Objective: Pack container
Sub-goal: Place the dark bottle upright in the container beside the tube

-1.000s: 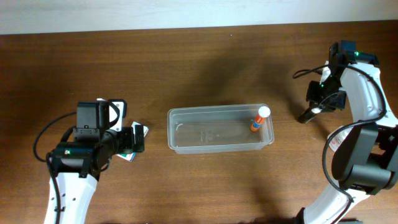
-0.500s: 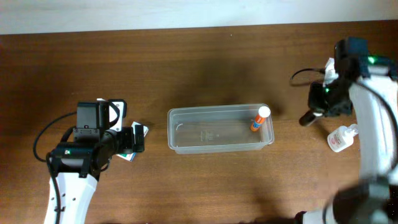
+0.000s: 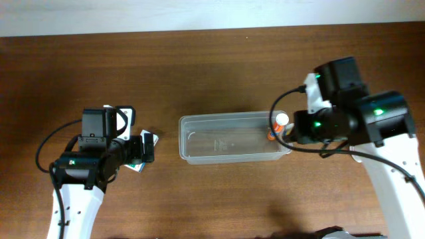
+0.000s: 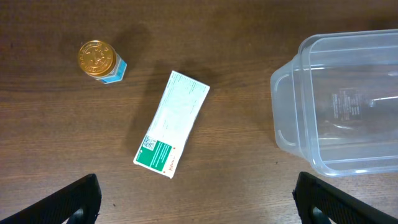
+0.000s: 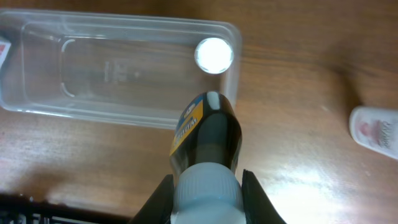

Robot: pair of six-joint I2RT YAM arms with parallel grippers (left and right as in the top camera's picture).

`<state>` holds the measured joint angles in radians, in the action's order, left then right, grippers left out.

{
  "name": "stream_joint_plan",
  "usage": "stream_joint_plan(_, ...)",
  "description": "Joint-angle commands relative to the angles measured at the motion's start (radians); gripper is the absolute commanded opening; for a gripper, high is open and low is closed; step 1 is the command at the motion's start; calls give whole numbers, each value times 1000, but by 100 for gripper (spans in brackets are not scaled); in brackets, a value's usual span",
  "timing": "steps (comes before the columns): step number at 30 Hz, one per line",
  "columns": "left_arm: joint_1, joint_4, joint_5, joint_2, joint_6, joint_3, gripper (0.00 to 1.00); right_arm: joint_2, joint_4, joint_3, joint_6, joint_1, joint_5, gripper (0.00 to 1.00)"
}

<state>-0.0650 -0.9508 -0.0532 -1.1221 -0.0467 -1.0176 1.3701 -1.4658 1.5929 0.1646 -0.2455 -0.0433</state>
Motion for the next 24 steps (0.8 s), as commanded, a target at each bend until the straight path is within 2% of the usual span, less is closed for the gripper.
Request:
stream_joint_plan(1, 3, -2, -11, -2, -6, -19, 99, 33, 58, -93, 32, -46, 10, 18)
stream_joint_plan(10, 3, -2, -11, -2, -6, -19, 100, 103, 342, -384, 31, -49, 36, 18)
stream_joint_plan(17, 3, -9, -11, -2, -6, -19, 99, 187, 386, -407, 32, -49, 67, 18)
stream_joint_plan(24, 3, -9, -11, -2, -6, -19, 99, 201, 386, -399, 27, -49, 66, 35)
